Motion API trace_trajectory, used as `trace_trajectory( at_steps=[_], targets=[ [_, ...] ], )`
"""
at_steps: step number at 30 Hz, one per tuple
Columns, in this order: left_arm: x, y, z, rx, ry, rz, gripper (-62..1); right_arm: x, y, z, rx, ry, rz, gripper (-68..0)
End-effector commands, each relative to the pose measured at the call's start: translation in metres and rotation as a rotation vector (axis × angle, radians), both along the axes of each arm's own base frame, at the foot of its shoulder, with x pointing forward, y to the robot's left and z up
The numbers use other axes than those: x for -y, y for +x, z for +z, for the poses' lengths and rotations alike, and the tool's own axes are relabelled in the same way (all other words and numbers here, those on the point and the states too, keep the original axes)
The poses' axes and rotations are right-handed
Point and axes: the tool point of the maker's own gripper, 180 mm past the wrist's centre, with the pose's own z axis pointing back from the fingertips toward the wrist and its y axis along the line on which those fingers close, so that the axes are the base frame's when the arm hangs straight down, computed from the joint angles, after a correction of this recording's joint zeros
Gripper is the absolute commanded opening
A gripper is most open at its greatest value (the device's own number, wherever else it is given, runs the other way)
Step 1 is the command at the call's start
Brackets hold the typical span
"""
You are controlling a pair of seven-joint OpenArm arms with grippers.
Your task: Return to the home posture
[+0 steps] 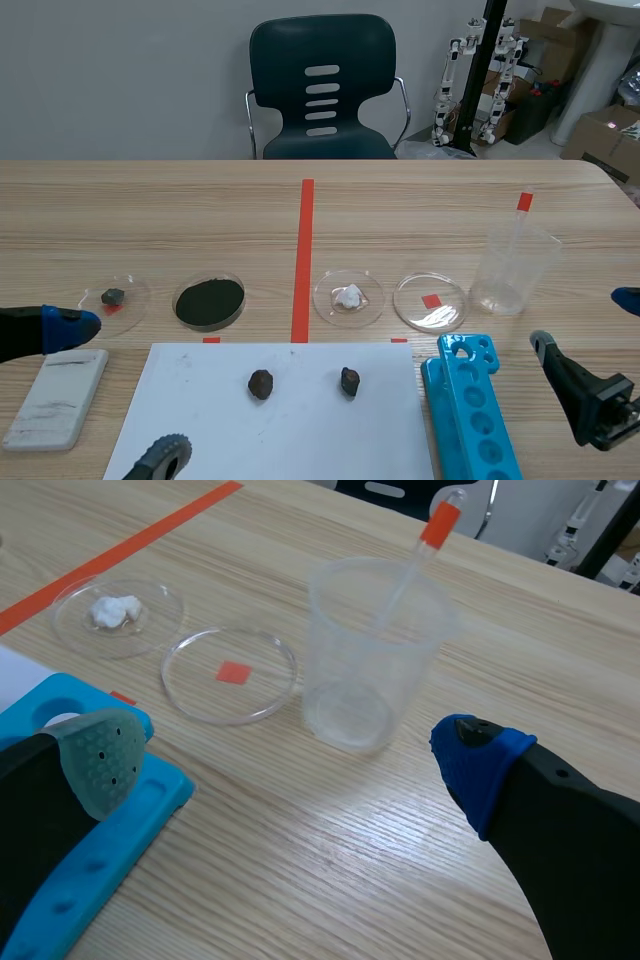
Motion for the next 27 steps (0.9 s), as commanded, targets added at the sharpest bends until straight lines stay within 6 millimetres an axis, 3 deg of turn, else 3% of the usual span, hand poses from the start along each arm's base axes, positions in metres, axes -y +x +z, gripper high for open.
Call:
trace_trajectory(
  at_steps=[1,10,27],
  targets=[
    [0.003,0.0,0.006,0.008,-0.029,0.005,1.4,-0.004,0.003,0.016,0.027,-0.023,0.034,-7.8],
    [0.003,0.0,0.006,0.008,-0.028,0.005,1.4,0.0,0.0,0.025,-0.043,-0.147,-0.099,-7.8],
    [0.003,0.0,0.006,0.008,-0.029,0.005,1.4,-0.082,-0.048,0.075,-0.082,-0.103,0.11,-7.8]
  ],
)
